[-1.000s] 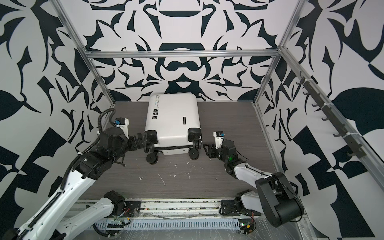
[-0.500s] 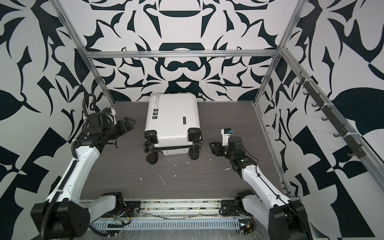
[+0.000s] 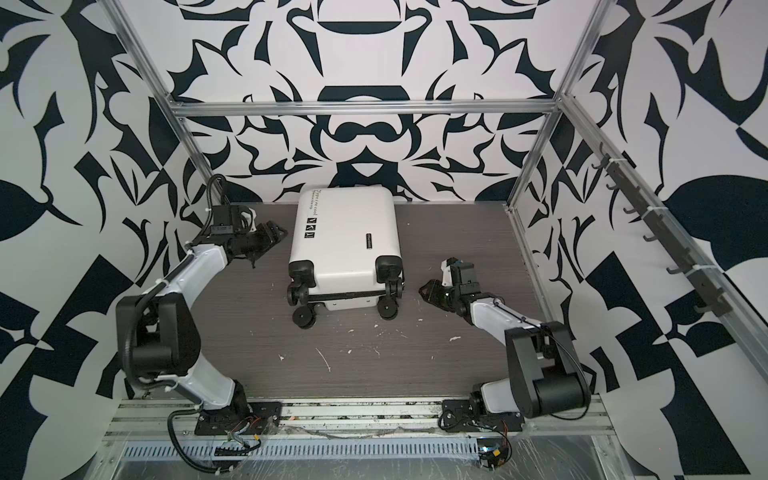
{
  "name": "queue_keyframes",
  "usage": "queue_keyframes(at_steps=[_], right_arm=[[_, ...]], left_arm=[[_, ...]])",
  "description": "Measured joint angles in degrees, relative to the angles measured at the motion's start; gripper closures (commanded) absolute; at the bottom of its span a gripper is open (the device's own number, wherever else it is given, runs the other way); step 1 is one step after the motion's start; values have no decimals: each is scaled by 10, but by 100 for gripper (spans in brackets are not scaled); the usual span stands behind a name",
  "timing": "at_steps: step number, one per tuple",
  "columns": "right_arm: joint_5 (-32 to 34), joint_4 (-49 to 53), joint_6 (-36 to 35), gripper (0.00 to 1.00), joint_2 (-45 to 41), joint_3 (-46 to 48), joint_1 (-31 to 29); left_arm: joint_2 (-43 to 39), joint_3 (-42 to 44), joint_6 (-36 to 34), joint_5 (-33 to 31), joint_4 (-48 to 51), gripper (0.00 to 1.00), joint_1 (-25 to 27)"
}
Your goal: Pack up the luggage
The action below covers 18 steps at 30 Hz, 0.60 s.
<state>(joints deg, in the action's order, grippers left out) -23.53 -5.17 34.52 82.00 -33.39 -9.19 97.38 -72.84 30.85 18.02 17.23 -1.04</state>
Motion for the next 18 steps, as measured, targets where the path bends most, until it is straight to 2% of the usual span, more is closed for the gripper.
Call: queue_keyframes(at_steps=[7,18], right_arm=[[-3,-47,28,57,51,-24,-59],[21,-73,33,58,72,-32,-107]], left_arm=[[120,-103,-9,1,13,24,30],[194,-212,-46,7,50,25,42]])
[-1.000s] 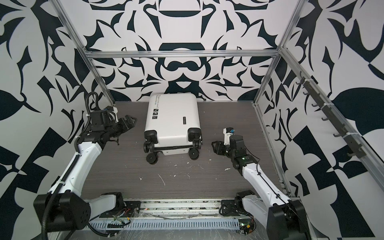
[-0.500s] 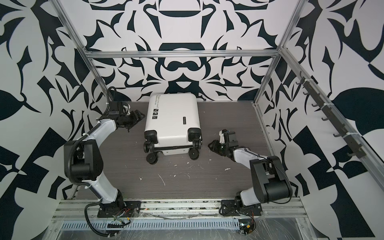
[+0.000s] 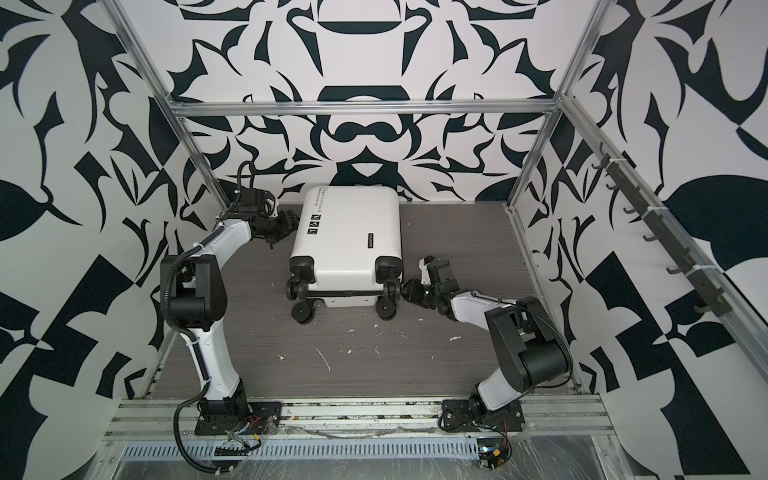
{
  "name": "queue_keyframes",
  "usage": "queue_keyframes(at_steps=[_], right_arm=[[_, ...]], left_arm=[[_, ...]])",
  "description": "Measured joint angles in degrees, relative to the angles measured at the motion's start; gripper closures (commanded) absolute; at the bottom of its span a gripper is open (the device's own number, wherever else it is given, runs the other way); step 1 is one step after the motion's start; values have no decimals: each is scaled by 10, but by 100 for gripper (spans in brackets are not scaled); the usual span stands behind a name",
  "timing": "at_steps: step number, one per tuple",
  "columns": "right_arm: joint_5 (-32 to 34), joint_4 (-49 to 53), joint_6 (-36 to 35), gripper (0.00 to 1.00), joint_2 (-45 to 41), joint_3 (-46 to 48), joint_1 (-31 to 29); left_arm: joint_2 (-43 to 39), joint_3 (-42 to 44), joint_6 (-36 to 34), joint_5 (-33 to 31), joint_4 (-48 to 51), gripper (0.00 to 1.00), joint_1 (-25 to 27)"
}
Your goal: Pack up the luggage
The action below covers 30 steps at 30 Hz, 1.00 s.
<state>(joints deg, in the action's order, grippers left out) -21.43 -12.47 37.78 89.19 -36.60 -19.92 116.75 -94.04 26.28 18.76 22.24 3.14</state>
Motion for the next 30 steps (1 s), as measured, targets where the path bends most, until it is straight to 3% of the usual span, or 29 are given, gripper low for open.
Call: queue_keyframes(at_steps=[13,23,30], right_arm=[[50,-48,16,59,-35,55,-114],[90,-35,47,59,-82,92,-143],[144,46,41,50,-154,101,-153]], left_arm=[[57,-90,-50,51,9,25,17],[103,-153,-60,66,-1,24,56],[101,-138,-31,55,-34,24,76]])
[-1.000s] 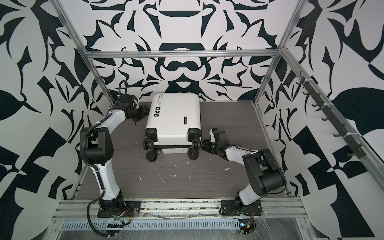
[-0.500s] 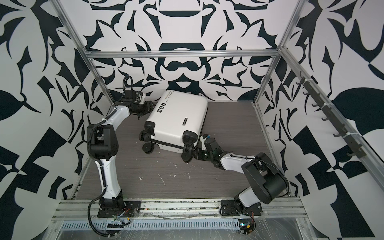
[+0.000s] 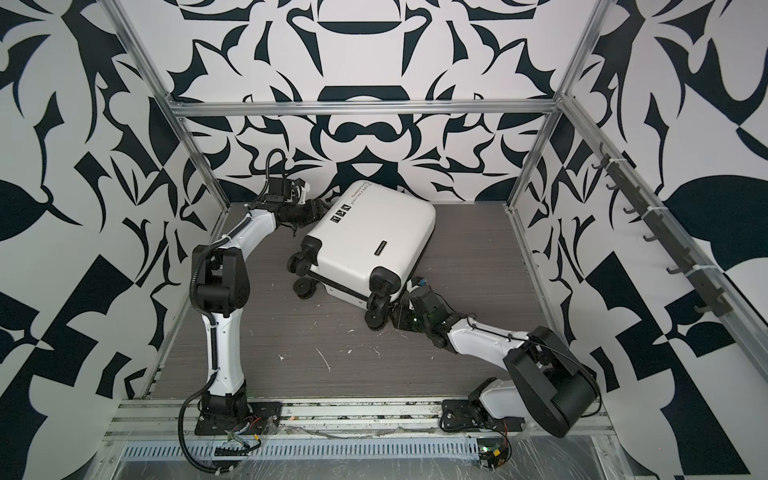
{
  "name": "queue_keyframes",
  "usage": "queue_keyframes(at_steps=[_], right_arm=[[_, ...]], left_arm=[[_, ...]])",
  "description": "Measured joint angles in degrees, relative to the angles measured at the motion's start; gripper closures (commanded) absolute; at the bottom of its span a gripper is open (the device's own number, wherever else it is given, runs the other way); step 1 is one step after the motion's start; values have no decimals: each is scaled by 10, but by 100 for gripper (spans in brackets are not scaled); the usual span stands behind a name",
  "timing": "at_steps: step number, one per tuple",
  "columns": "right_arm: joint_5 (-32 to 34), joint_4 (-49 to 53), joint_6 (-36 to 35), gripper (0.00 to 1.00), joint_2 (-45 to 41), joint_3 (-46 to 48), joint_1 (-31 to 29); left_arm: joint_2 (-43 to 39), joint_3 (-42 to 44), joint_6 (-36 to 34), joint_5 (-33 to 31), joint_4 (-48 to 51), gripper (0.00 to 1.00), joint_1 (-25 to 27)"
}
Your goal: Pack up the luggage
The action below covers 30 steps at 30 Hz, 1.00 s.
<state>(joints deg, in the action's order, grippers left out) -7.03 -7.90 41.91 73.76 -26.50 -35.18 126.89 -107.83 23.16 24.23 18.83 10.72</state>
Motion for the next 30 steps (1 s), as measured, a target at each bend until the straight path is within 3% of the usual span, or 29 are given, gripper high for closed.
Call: queue_keyframes(at_steps=[7,14,20,25,30], right_arm=[[61,84,-44,41,-119,3,0],[89,132,-81,39,-165,3,24],[90,157,-94,38,-189,2,45],[113,189,-80,36,-214,-10,50],[158,225,-49,33,-250,-26,51]], left_arm=[[-122,90,15,-66,5,21,6],[-379,208,12,-99,-6,19,19],[-570,351,2,-98,10,18,71],[-667,412,15,-125,82,18,176],[-705,460,73,-198,137,16,367]])
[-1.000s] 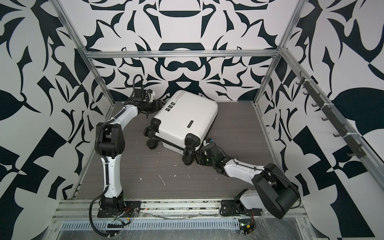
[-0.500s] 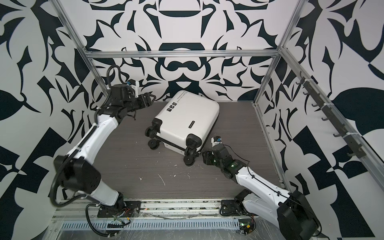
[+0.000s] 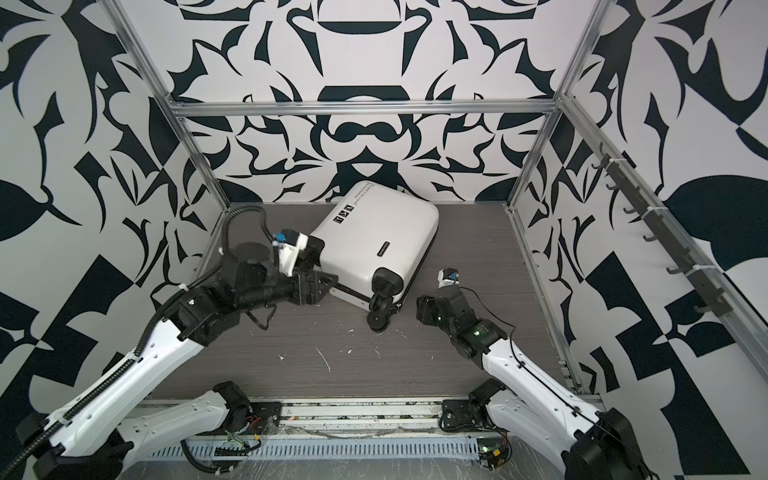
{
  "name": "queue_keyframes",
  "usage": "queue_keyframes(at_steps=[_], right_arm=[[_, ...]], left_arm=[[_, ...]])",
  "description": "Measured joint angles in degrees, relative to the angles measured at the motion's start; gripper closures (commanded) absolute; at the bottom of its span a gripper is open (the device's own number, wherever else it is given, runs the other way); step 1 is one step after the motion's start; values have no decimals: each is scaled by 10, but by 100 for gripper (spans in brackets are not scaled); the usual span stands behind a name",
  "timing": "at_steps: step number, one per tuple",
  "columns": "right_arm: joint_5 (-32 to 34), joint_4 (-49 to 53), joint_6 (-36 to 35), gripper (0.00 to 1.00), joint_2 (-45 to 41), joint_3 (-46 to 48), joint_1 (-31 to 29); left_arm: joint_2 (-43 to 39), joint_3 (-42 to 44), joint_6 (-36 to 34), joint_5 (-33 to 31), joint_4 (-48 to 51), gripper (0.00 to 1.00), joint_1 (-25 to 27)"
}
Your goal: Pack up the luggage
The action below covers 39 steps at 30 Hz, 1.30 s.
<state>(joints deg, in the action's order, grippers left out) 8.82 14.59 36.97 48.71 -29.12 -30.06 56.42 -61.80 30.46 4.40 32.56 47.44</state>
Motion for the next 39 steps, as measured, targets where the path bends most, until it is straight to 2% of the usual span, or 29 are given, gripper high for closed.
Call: queue_keyframes(at_steps=[3,5,7,9,13,19,26,39], right_arm=[[22,11,6,33,-38,1,0],[34,10,6,32,-60,4,0],[37,6,5,30,-75,12,0],[36,5,6,34,-82,24,1],[26,18,7,43,-71,30,1],[-20,19,0,46,-38,30,1],[-69,17,-17,42,-37,30,1],[-116,-2,-32,42,-60,45,1]], left_arm=[[16,13,32,-49,21,16,108],[40,13,47,-68,29,16,156],[67,13,56,-79,29,16,179],[101,13,61,-87,29,16,191],[147,12,62,-98,25,12,193],[221,-15,55,-113,0,11,193],[293,-68,25,-125,-30,10,188],[353,-122,-2,-126,-42,13,142]])
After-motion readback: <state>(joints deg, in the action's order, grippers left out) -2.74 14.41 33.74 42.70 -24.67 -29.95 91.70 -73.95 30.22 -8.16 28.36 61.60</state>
